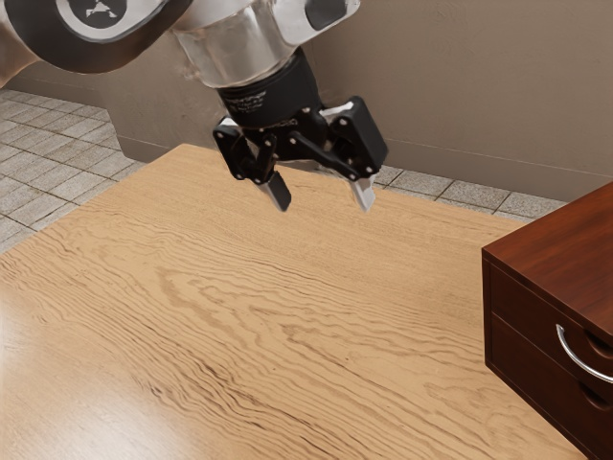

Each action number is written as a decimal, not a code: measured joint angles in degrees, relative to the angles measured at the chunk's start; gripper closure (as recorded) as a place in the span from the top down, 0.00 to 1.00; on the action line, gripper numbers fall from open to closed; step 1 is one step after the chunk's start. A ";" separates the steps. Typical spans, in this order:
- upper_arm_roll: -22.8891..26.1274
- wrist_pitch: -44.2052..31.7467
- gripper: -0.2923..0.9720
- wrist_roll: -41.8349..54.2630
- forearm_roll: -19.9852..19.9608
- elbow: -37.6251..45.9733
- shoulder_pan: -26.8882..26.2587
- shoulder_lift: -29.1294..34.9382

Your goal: Pull the drawer handle with one arm to open the drawer

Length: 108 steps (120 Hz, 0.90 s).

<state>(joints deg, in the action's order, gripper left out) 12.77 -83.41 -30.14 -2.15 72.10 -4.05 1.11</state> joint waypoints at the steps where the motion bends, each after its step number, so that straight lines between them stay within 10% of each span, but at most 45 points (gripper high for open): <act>1: 0.25 0.03 0.77 -0.58 -0.06 0.10 -0.49 -0.01; 26: 1.84 1.97 0.77 -15.39 -0.86 1.55 -15.61 -1.06; 45: 13.86 0.79 0.77 -23.29 -1.74 4.79 -14.05 -0.35; 76: 10.79 -5.52 0.71 -31.03 -4.29 8.57 -19.88 0.12; 108: 7.49 -7.67 0.72 -36.06 -0.58 8.27 7.49 0.36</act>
<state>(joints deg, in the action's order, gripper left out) 20.26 -91.08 -66.20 -2.73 80.36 3.44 1.47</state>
